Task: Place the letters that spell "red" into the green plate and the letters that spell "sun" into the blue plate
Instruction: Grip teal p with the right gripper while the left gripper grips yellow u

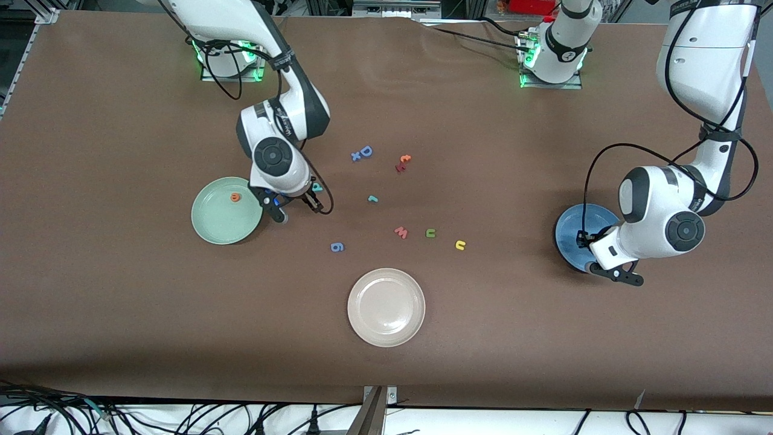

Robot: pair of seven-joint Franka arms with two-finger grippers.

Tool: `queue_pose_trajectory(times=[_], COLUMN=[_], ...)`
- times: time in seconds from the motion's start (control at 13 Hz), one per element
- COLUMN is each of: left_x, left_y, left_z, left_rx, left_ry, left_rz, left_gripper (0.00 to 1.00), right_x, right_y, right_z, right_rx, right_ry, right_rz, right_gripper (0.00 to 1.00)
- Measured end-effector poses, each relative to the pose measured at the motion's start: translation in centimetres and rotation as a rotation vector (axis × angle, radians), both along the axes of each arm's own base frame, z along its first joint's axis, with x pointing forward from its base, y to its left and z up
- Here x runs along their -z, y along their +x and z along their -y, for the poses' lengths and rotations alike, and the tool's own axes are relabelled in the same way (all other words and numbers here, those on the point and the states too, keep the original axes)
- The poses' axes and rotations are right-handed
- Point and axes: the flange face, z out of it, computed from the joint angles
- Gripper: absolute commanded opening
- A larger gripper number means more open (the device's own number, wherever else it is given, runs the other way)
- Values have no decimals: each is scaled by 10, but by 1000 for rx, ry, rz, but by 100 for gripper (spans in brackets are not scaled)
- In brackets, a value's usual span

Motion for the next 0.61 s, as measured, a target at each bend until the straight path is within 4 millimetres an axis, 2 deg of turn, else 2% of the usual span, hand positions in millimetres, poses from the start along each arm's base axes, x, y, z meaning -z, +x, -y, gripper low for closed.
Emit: queue_pose_trajectory(times=[0.15, 0.38, 0.54, 0.61], left_x=[5, 2, -12, -21], left_y=[-4, -2, 6, 10], left_z=[0, 6, 28, 49], left_rx=[0, 8, 23, 29], left_ry=[-1, -3, -11, -12], left_rz=[-12, -2, 29, 47], left_gripper=[71, 72, 72, 72], right_x=[15, 41, 48, 47], right_y=[-18, -41, -47, -47], right_z=[-7, 2, 8, 9], right_rx=[95, 167, 186, 189], right_ry=[-18, -20, -16, -15], right_rz=[21, 68, 85, 87], right_gripper=[87, 81, 70, 64])
